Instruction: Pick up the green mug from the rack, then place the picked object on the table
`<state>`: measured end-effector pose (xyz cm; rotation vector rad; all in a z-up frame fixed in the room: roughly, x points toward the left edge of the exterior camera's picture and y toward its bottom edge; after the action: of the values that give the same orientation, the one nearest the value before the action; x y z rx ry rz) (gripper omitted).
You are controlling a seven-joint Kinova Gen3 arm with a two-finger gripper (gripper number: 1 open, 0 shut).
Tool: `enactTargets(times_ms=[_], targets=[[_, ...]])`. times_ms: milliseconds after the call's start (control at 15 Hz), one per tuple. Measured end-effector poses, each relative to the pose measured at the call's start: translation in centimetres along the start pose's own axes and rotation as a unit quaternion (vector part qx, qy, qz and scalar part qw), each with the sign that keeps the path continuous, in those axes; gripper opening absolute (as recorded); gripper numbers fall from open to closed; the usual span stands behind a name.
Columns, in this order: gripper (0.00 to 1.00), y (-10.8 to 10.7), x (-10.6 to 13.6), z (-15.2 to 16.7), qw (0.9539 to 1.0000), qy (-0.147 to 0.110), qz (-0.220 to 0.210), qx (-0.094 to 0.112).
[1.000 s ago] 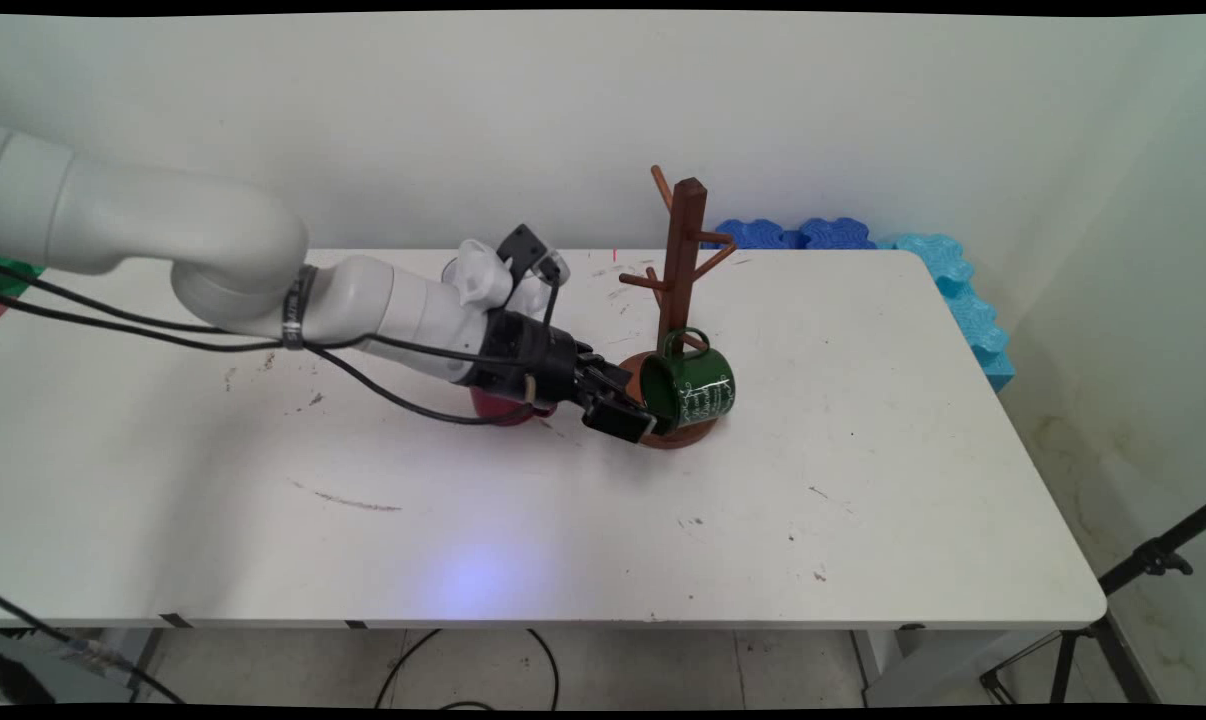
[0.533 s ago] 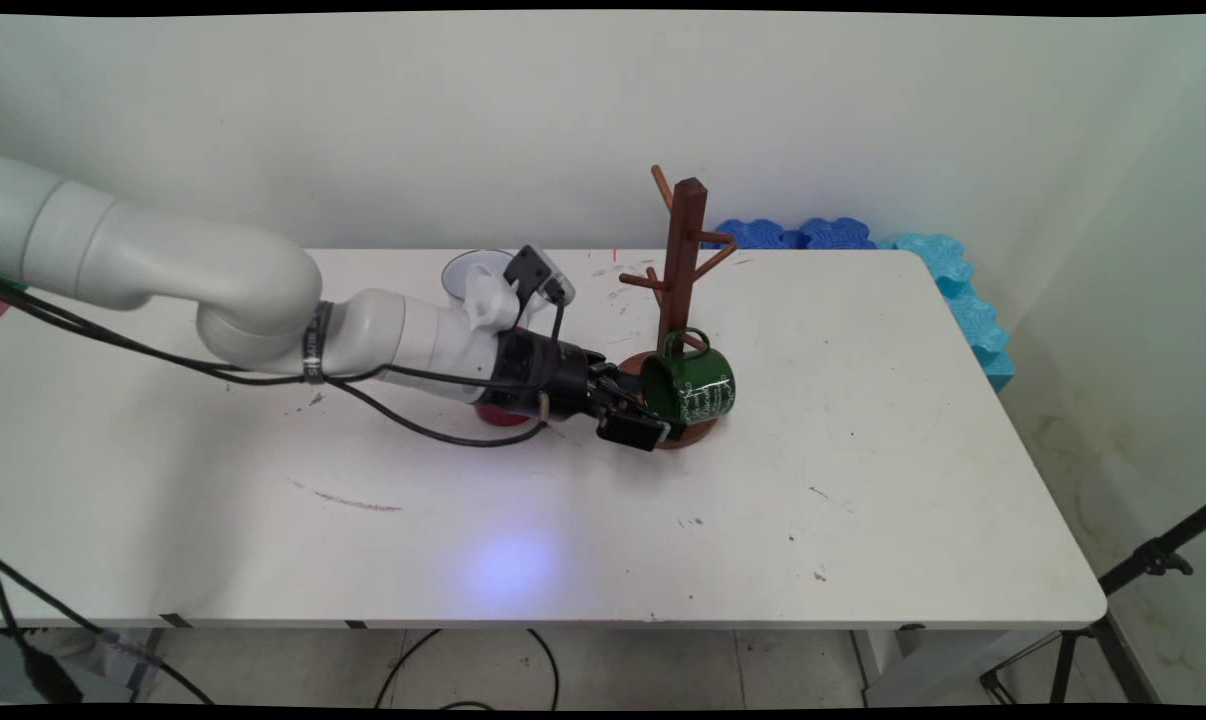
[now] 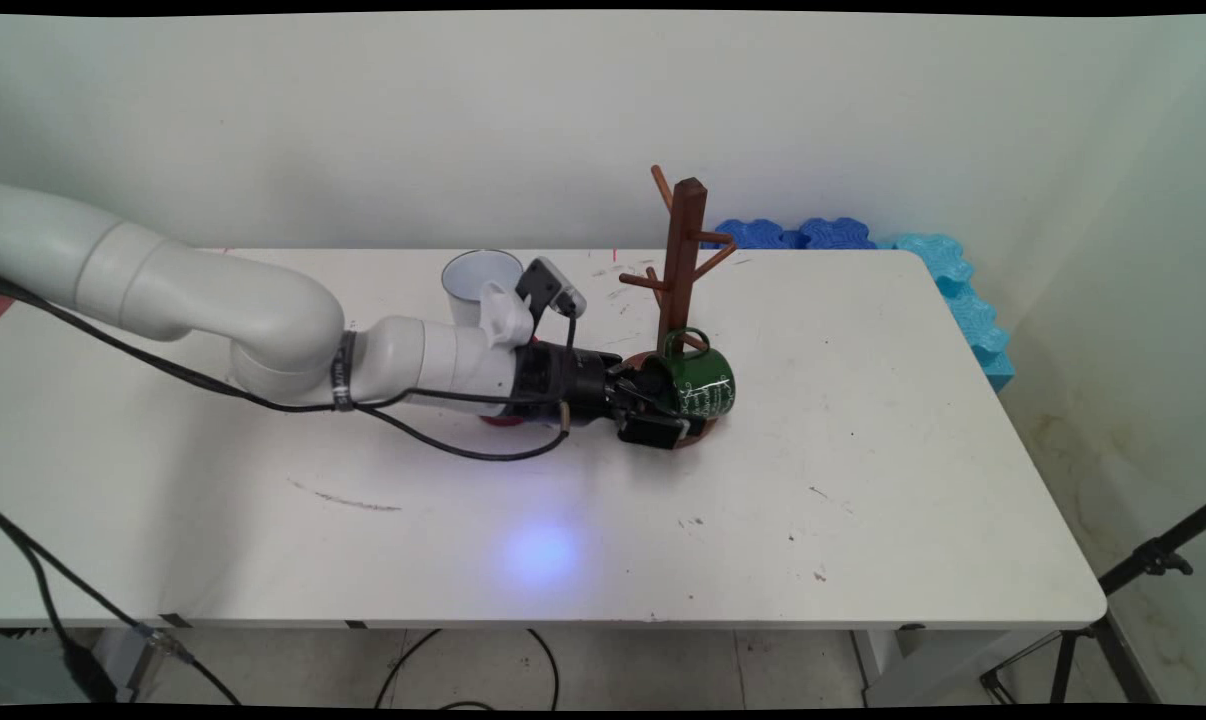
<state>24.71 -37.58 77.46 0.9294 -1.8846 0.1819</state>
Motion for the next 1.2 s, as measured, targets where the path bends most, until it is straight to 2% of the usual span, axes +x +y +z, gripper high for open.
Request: enactTargets(times_ms=[533,600,1200], targets=[[1.00,0.0,-1.1,1.8,0.9998,0.022,-0.003,0.002],[0.00,0.1,-1.2,2.0,0.9997,0.024,-0.004,0.003],[0.00,0.4,-1.6,3.4,0.9994,0.033,-0.007,0.001]])
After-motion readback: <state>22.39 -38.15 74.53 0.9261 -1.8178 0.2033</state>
